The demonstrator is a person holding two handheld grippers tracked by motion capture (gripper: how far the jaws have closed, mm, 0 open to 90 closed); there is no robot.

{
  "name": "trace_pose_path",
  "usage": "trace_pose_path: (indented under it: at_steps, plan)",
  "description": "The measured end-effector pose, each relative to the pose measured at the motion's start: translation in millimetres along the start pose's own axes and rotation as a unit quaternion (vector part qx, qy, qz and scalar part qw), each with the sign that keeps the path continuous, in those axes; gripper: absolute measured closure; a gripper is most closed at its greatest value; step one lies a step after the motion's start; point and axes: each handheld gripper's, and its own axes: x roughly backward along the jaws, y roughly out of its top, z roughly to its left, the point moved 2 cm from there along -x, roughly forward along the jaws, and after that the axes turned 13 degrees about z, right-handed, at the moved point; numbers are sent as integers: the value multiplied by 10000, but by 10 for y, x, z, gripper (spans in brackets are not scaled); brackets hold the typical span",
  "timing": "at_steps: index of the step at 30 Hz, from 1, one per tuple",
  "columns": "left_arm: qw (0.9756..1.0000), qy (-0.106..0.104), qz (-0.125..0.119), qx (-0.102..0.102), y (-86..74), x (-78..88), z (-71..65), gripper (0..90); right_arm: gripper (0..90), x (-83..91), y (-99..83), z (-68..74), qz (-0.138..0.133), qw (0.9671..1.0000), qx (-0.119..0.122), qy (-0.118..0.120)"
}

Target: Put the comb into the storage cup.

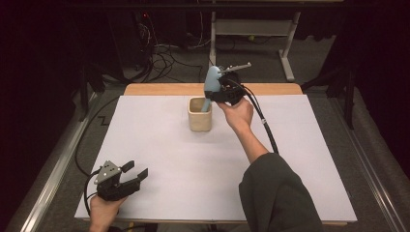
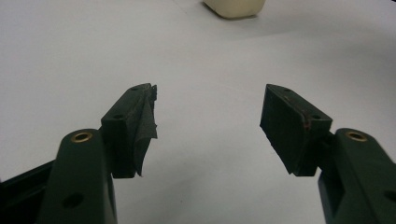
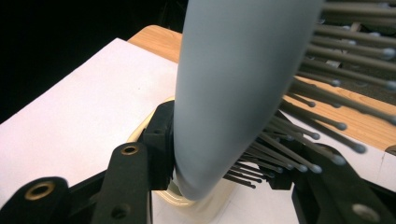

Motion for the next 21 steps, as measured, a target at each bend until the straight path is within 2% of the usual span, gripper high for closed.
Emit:
trace_pose_path:
  at_steps: [21]
  plan:
    - [10000,-25,-23,4,-2,4,-2,360,537,-190,-30,62,154,9999,4,-46]
